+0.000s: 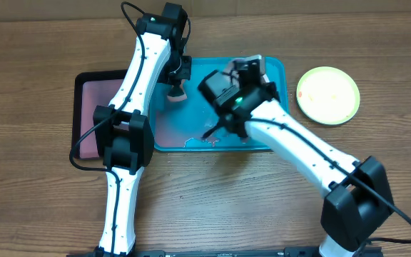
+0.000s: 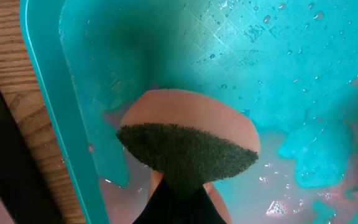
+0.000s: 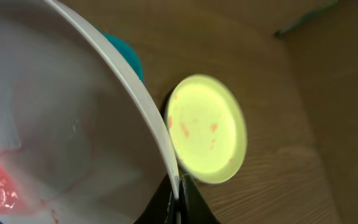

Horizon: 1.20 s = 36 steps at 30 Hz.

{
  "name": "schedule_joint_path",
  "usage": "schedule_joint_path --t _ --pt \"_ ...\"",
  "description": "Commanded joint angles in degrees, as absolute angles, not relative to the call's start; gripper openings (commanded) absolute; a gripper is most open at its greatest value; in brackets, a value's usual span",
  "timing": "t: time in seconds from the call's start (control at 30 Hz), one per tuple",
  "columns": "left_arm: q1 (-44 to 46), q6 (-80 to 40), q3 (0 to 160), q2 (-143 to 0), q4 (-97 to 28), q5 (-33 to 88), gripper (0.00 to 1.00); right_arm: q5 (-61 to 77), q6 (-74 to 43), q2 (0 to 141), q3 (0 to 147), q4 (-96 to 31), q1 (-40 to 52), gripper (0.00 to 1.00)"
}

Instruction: Clean dirty plates on tray and stack at the side

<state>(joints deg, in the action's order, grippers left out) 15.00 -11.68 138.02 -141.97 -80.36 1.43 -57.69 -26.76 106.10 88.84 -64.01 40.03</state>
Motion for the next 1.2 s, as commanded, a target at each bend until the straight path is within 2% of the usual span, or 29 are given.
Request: schedule_joint_path --t 0.0,0.17,0.7,0.87,1.0,1.17 --pt "15.4 -12.45 137.73 -142.1 -80.34 1.06 0.04 -69.89 -27.46 104.12 90.24 -63.81 42.33 0.04" --pt "15.4 -12.47 137.73 -142.1 -80.31 1.08 0.04 -73.71 -27.46 104.12 90.24 -63.81 44.38 0.04" --pt "15.4 -12.47 137.73 -142.1 -80.31 1.06 0.04 -74.06 -27.55 104.12 90.24 -63.83 44.99 0.04" --pt "15.38 -12.47 137.73 -142.1 -80.31 1.06 0.04 -72.77 -31.22 104.12 90.24 -65.06 44.99 0.04" --pt "15.4 -12.47 137.73 -142.1 -80.31 1.06 0.04 -63.11 -31.79 104.12 90.24 -66.22 44.36 0.04" --pt "15.38 -12.45 137.73 -142.1 -80.31 1.06 0.04 -42.28 -31.4 104.12 90.24 -65.58 40.32 0.04"
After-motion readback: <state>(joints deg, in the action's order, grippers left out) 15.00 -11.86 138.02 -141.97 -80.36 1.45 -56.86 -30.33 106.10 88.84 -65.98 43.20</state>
